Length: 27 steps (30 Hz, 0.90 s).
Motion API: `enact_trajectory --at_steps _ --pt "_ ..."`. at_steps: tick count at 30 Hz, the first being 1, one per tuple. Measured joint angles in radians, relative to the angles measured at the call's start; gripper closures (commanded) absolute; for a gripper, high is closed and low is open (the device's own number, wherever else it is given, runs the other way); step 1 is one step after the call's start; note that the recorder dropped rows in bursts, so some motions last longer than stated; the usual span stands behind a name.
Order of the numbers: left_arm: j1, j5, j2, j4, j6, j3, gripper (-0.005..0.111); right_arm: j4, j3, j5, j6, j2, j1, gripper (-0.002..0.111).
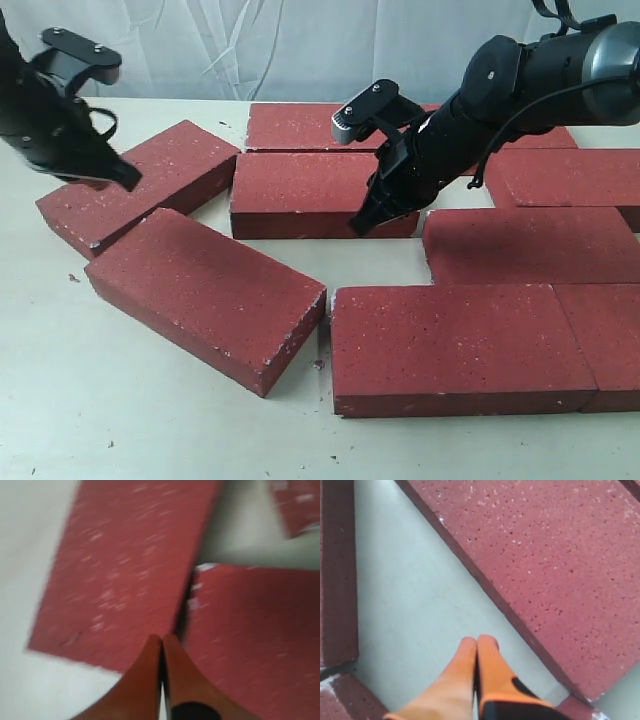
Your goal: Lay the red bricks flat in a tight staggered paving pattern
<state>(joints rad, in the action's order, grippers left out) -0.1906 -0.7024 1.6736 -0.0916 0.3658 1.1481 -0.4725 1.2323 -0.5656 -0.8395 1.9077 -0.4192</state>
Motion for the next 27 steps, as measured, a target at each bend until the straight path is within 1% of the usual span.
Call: enact_trajectory --at_steps 2,4,6,9,16,24,27 --pt "-0.012 0.065 0.0 -0.182 0.153 -0.004 0.107 0.0 0.0 0.0 0.0 0.0 0.0 0.109" --pt "-0.023 0.131 0.0 -0.281 0.246 -0.008 0.107 0.0 0.0 -0.007 0.0 0.0 0.0 0.109" --pt "-0.032 0.159 0.007 -0.321 0.285 -0.016 0.107 0.005 0.0 -0.02 0.0 0.0 0.0 0.109" --pt "-0.042 0.179 0.041 -0.345 0.321 -0.025 0.107 0.021 0.0 -0.036 -0.007 0.0 0.0 0.109" --pt "-0.068 0.311 0.181 -0.374 0.35 -0.027 0.107 0.041 0.0 -0.041 -0.014 0.0 0.0 0.109" --pt "-0.14 0.326 0.222 -0.385 0.374 0.019 0.107 0.041 0.0 -0.041 -0.054 0.001 0.0 0.109" --pt "-0.149 0.336 0.243 -0.385 0.375 0.023 0.107 0.041 0.0 -0.042 -0.068 0.012 0.0 0.109"
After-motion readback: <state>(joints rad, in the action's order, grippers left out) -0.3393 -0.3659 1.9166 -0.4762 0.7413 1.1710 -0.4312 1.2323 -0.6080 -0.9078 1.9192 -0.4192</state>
